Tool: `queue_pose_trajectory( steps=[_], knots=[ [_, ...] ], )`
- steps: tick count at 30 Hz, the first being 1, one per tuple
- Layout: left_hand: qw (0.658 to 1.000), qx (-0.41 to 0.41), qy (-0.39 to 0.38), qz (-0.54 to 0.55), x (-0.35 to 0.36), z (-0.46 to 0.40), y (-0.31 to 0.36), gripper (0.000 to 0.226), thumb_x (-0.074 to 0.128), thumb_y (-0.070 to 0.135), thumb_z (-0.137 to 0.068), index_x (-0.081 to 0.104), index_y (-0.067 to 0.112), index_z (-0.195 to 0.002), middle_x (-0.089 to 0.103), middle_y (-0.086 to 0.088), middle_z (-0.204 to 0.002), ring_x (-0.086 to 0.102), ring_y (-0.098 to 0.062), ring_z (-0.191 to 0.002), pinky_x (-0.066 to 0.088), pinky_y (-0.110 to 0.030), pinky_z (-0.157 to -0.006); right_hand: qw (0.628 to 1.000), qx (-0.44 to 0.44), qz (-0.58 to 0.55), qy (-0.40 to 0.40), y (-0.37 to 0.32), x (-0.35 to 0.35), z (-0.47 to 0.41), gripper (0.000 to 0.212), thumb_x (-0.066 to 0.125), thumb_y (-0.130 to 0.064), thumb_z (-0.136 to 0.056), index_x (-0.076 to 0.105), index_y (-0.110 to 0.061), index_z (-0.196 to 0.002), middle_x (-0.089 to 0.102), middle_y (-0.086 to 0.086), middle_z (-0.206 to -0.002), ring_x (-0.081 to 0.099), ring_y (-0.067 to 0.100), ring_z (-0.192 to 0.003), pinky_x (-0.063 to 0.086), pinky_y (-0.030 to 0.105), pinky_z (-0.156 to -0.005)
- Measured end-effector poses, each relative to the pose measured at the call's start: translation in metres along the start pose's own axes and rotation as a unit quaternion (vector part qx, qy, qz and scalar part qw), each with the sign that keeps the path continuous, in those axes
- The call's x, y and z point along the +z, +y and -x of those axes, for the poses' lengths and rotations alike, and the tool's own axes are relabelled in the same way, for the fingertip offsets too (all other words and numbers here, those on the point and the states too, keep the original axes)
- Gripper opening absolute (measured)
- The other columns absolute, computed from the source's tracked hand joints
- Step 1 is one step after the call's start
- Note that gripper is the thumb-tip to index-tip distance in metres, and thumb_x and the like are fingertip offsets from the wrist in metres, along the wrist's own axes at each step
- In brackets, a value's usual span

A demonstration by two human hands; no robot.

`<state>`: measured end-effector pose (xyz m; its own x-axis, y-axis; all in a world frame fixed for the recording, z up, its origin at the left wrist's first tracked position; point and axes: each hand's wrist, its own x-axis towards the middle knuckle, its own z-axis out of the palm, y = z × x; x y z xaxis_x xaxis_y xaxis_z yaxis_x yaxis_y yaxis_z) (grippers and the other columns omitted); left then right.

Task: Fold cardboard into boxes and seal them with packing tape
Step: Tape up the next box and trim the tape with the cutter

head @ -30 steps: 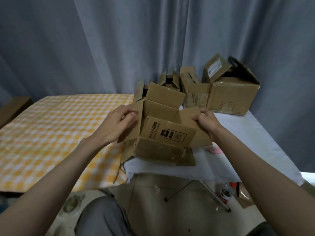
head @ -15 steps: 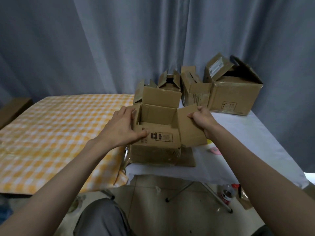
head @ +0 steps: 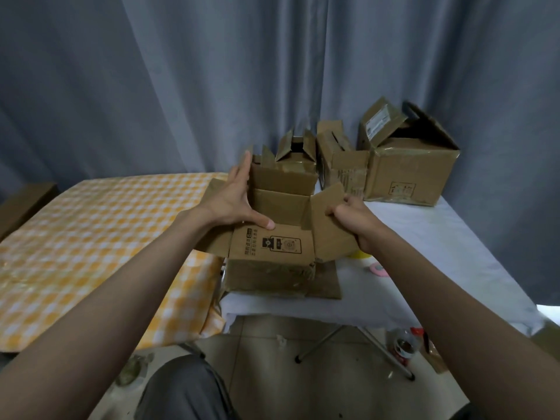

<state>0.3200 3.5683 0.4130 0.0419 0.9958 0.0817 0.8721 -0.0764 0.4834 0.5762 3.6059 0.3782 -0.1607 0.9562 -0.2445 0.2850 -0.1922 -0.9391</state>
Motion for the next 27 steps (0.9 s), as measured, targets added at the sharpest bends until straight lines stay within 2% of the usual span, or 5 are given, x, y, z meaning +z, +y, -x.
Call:
queue_pose_trajectory(
  steps=[7,12,17,21,27],
  knots=[
    [0.986,0.093,-0.071,-0.115,0.005,0.020,-0.020,0.103,0.055,0.082,-0.068,0.033,0.029,-0.153,0.025,0.007,-0.151,0.028,-0.018,-0.141,0.026,-0.026,-0.112,1.000,0.016,-0.006,0.002,0.000,-0.003,0.003,0.025,0.057,-0.016,-0.095,0.054,-0.016,-0.120,0.066,0.014,-0.109,0.065,0.030,-0.095,0.056,0.038,-0.073],
    [0.941,0.083,-0.098,-0.313,0.009,0.029,-0.021,0.103,0.011,0.088,-0.075,0.019,0.026,-0.157,0.017,0.006,-0.164,0.007,-0.017,-0.152,0.009,-0.042,-0.124,0.995,-0.030,-0.098,0.007,-0.010,0.009,0.007,0.037,0.044,-0.037,-0.103,0.066,-0.010,-0.116,0.067,0.005,-0.096,0.062,0.016,-0.077,0.048,0.027,-0.062],
    [0.935,0.061,-0.107,-0.332,0.006,0.035,-0.018,0.097,0.008,0.084,-0.080,0.021,0.026,-0.157,0.018,0.006,-0.164,0.007,-0.015,-0.152,0.006,-0.040,-0.122,0.965,-0.207,0.161,0.008,-0.008,0.042,0.009,0.040,0.042,-0.033,-0.106,0.059,-0.016,-0.139,0.056,0.001,-0.141,0.052,0.019,-0.125,0.044,0.032,-0.103],
    [0.956,0.019,0.025,-0.292,-0.010,0.041,-0.015,0.087,0.021,0.077,-0.088,0.042,0.017,-0.148,0.035,-0.004,-0.158,0.026,-0.027,-0.146,0.024,-0.043,-0.118,0.908,-0.235,0.346,-0.015,0.011,0.068,0.009,0.049,0.041,-0.034,-0.106,0.044,-0.010,-0.149,0.039,0.011,-0.154,0.032,0.031,-0.142,0.026,0.040,-0.117],
    [0.965,-0.119,0.210,-0.100,-0.040,0.040,-0.021,0.053,0.038,0.047,-0.102,0.066,0.004,-0.091,0.069,-0.022,-0.104,0.059,-0.038,-0.094,0.044,-0.039,-0.077,0.907,-0.238,0.346,-0.019,0.022,0.076,0.009,0.051,0.040,-0.033,-0.107,0.037,-0.009,-0.152,0.031,0.009,-0.159,0.027,0.025,-0.146,0.020,0.031,-0.116]
  ],
)
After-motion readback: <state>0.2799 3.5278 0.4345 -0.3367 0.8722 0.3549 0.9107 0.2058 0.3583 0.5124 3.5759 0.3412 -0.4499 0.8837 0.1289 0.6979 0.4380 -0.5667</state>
